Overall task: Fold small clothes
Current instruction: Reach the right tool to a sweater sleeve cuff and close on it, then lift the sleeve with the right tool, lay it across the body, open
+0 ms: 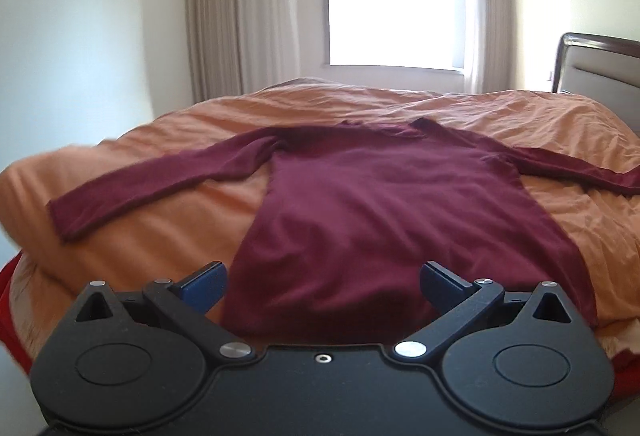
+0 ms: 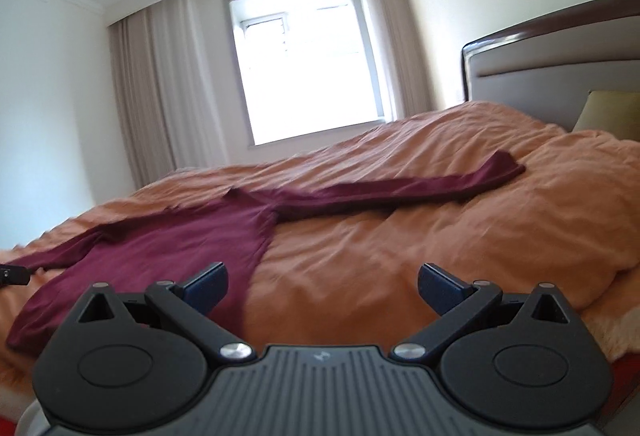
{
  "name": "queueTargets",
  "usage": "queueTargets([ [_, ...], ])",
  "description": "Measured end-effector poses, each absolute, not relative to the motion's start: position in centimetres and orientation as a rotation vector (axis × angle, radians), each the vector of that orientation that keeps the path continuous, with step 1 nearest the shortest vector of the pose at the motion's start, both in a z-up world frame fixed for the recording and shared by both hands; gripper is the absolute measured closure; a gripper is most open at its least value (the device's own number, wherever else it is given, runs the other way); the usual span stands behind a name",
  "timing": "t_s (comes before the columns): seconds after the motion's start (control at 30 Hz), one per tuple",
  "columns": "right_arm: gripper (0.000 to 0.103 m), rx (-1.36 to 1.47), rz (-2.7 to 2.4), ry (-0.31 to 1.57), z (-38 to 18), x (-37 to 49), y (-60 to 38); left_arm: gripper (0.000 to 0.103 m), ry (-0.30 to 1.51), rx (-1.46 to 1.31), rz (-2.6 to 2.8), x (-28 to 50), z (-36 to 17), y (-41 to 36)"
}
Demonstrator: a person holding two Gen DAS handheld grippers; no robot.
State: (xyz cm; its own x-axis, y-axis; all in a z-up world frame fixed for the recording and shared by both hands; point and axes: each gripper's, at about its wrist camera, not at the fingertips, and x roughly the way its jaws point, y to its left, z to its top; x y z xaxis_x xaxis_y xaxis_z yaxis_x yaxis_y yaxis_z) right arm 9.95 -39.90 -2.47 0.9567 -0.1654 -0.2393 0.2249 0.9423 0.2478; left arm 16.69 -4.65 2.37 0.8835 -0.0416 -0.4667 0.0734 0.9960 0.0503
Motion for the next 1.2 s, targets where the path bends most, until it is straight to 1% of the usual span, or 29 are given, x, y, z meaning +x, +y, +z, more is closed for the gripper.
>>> queueTargets([
  [0.27, 0.000, 0.390, -0.286, 0.177, -2.5, 16.5, -49.7, 0.001, 0.441, 0.062, -0.195, 25.0, 4.8, -11.8],
  [0.33, 0.000, 0.418, -0.293, 0.220, -2.6, 18.7, -52.3, 0.001, 0.423, 0.065, -0.222, 26.7, 4.9, -13.6],
  [0.5, 0.000, 0.526, -0.339, 0.322, -3.3, 24.1, -58.4, 0.001, 0.432, 0.088, -0.262, 31.2, 3.7, -16.7],
  [0.7, 0.001, 0.537, -0.529, 0.319, -4.2, 27.9, -64.1, 0.001, 0.506, 0.095, -0.271, 35.8, 0.4, -18.6],
  [0.73, 0.007, 0.542, -0.555, 0.325, -4.5, 28.3, -64.8, 0.001, 0.517, 0.088, -0.273, 36.2, -0.2, -18.6],
  [0.77, 0.016, 0.545, -0.576, 0.331, -4.8, 28.8, -65.5, 0.001, 0.529, 0.081, -0.274, 36.5, -0.7, -18.6],
  [0.8, 0.021, 0.545, -0.594, 0.337, -5.1, 29.2, -66.2, 0.001, 0.540, 0.076, -0.275, 36.8, -1.4, -18.6],
  [0.87, 0.042, 0.538, -0.631, 0.351, -5.6, 29.9, -66.9, 0.001, 0.561, 0.075, -0.280, 37.2, -2.4, -18.7],
  [0.9, 0.047, 0.536, -0.645, 0.357, -5.7, 30.1, -67.1, 0.001, 0.573, 0.077, -0.282, 37.4, -3.0, -18.7],
  [0.97, 0.077, 0.524, -0.657, 0.369, -5.8, 30.5, -67.2, 0.001, 0.591, 0.081, -0.288, 37.7, -3.7, -18.7],
  [1.03, 0.088, 0.517, -0.655, 0.381, -5.5, 31.0, -67.3, 0.001, 0.602, 0.085, -0.294, 37.9, -4.1, -18.8],
  [1.07, 0.091, 0.518, -0.649, 0.377, -5.3, 31.1, -67.4, 0.001, 0.605, 0.086, -0.298, 38.0, -4.2, -18.9],
  [1.2, 0.093, 0.470, -0.632, 0.335, -2.9, 31.5, -66.0, 0.001, 0.605, 0.074, -0.317, 38.0, -3.8, -18.7],
])
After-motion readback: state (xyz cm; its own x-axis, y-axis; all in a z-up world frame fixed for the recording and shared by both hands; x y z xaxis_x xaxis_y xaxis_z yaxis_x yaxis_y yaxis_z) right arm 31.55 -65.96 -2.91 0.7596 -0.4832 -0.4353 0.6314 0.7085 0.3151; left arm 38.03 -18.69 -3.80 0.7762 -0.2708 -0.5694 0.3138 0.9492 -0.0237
